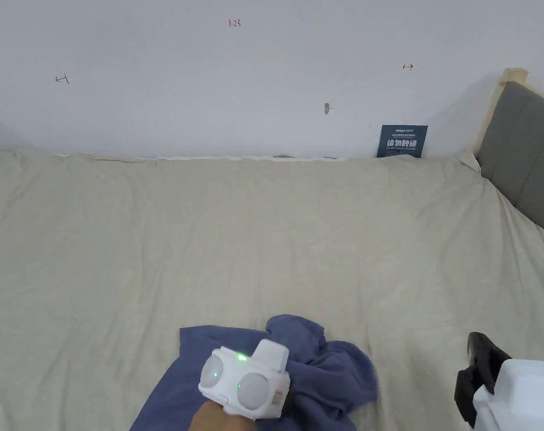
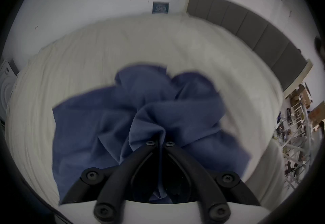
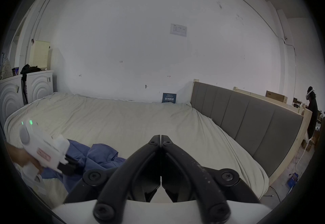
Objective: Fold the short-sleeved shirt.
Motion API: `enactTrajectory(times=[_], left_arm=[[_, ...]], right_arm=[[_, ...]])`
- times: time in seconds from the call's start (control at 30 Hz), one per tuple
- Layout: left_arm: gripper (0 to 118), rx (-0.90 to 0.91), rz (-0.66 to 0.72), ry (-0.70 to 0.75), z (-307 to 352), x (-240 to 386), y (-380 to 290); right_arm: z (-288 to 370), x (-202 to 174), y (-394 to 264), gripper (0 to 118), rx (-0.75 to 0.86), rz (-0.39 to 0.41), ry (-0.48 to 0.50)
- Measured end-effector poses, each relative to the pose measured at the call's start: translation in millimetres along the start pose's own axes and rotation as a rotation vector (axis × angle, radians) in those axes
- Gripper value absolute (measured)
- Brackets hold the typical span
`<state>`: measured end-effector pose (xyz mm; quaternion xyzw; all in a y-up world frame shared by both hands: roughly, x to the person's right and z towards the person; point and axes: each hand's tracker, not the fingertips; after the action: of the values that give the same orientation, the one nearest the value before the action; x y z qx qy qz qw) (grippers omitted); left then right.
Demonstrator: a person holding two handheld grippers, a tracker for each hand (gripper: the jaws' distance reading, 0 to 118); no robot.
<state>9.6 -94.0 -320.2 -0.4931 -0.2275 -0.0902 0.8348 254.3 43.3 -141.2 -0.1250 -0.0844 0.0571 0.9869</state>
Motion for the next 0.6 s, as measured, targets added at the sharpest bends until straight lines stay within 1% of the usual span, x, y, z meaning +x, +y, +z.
enactTrajectory(times=[0.07,0.13,0.17,0.23,0.27,0.3,0.33,0.47,0.6], left_arm=[[4,0.014,0.023,-0.006,3,2,-10],[12,0.084,0.079,0.002,12,1,-10],[20,0.087,0.104,-0.009,12,-1,-12],[65,0.123,0.13,-0.029,29,-3,-9],[86,0.154,0.135,-0.02,38,-4,-7],[110,0.19,0.141,-0.009,55,-5,-4],[116,0.247,0.146,0.004,69,-6,-3],[113,0.473,0.156,0.043,131,-17,-1],[113,0.726,0.153,0.167,190,-33,-10]], right_arm=[[-2,-3,-2,1,-0.012,-0.004,0.008],[-3,-5,-2,1,-0.018,-0.005,0.013],[-3,-6,-1,1,-0.017,-0.004,0.015],[-1,-9,3,1,-0.009,-0.004,0.02],[0,-10,5,1,-0.004,-0.003,0.023],[1,-12,8,1,0.002,-0.002,0.025],[2,-14,11,1,0.009,-0.002,0.026],[6,-20,25,1,0.045,-0.01,0.034],[10,-28,41,1,0.088,-0.016,0.046]])
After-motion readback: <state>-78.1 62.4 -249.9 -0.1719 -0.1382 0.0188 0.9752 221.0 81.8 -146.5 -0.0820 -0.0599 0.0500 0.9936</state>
